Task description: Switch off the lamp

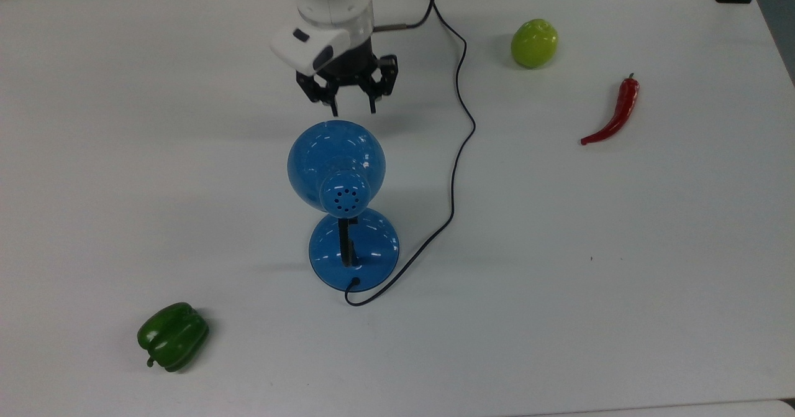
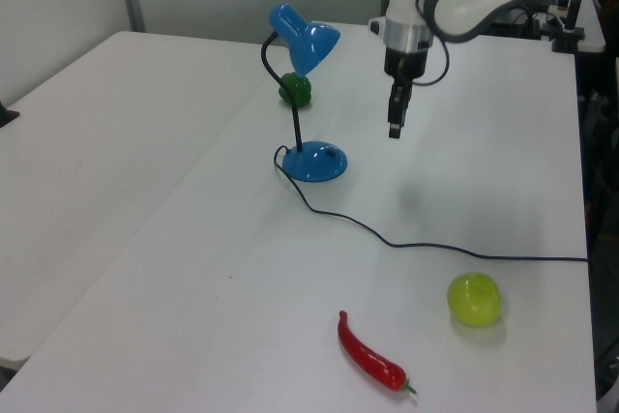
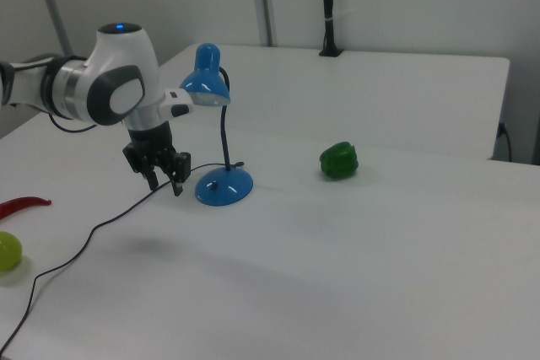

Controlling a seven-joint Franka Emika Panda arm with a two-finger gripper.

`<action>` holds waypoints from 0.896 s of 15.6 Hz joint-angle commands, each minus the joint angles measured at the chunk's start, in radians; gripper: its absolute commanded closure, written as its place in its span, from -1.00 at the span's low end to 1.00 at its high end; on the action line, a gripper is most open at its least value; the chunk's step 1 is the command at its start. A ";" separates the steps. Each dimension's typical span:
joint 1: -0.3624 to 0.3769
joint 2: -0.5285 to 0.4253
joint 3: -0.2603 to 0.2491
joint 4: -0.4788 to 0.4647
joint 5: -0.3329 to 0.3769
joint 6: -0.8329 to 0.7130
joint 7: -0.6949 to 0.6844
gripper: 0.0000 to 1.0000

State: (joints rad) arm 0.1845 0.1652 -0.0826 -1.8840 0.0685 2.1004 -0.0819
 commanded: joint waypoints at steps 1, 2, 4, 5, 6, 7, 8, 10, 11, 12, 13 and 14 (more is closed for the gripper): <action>-0.014 -0.068 -0.011 0.038 0.002 -0.138 -0.002 -1.00; -0.016 -0.079 -0.016 0.054 0.002 -0.169 0.001 -1.00; -0.011 -0.107 -0.045 0.091 0.002 -0.252 0.011 -1.00; -0.013 -0.119 -0.051 0.112 0.002 -0.299 0.025 -1.00; -0.010 -0.130 -0.065 0.130 0.002 -0.344 0.048 -1.00; -0.004 -0.134 -0.080 0.146 0.001 -0.373 0.074 -1.00; -0.002 -0.144 -0.091 0.160 0.001 -0.388 0.099 -1.00; 0.004 -0.161 -0.114 0.161 -0.001 -0.388 0.113 -1.00; 0.016 -0.168 -0.123 0.161 -0.003 -0.387 0.111 -1.00; 0.027 -0.171 -0.137 0.161 -0.009 -0.387 0.111 -1.00; 0.035 -0.174 -0.143 0.166 -0.010 -0.385 0.102 -1.00; 0.035 -0.173 -0.143 0.178 -0.010 -0.381 0.099 -1.00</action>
State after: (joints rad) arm 0.1768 0.0042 -0.1933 -1.7241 0.0683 1.7358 -0.0060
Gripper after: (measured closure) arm 0.000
